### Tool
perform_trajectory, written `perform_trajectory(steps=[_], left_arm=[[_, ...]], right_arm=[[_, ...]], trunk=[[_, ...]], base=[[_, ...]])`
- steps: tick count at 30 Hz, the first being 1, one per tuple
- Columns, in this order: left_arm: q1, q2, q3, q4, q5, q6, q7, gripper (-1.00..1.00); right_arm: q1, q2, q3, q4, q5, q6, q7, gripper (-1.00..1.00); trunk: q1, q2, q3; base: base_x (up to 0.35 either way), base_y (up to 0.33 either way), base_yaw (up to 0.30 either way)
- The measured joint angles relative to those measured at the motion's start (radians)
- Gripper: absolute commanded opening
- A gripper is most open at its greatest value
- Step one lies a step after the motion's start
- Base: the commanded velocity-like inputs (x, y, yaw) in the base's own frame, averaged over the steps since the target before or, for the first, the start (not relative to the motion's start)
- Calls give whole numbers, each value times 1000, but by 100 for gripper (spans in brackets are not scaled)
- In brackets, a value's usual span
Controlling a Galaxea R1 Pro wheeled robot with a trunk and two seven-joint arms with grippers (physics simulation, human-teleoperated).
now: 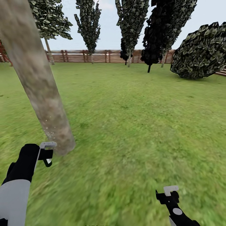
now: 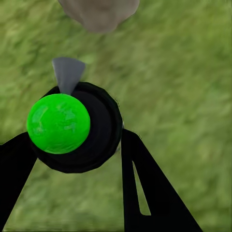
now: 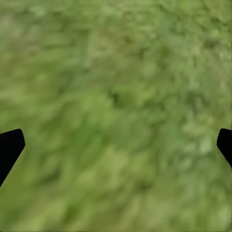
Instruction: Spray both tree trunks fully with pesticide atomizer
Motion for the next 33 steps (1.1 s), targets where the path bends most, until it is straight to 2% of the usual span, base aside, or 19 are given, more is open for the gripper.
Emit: perform_trajectory(steps=[5, 18, 27, 33], left_arm=[[0, -1, 0, 0, 1, 0, 0, -100], [4, -1, -2, 1, 1, 0, 5, -100], [6, 2, -1, 15, -5, -5, 5, -100], [26, 0, -2, 35, 1, -7, 0, -100]], right_arm=[[0, 0, 0, 0, 0, 0, 0, 100], [0, 0, -1, -2, 0, 0, 0, 100], [0, 0, 0, -2, 0, 0, 0, 100], [0, 0, -1, -2, -1, -1, 0, 100]], trunk=[[0, 0, 0], [-1, 0, 0], [0, 0, 0], [0, 0, 0]], base=[[142, -239, 233], [263, -170, 30], [274, -163, 261], [196, -215, 277]])
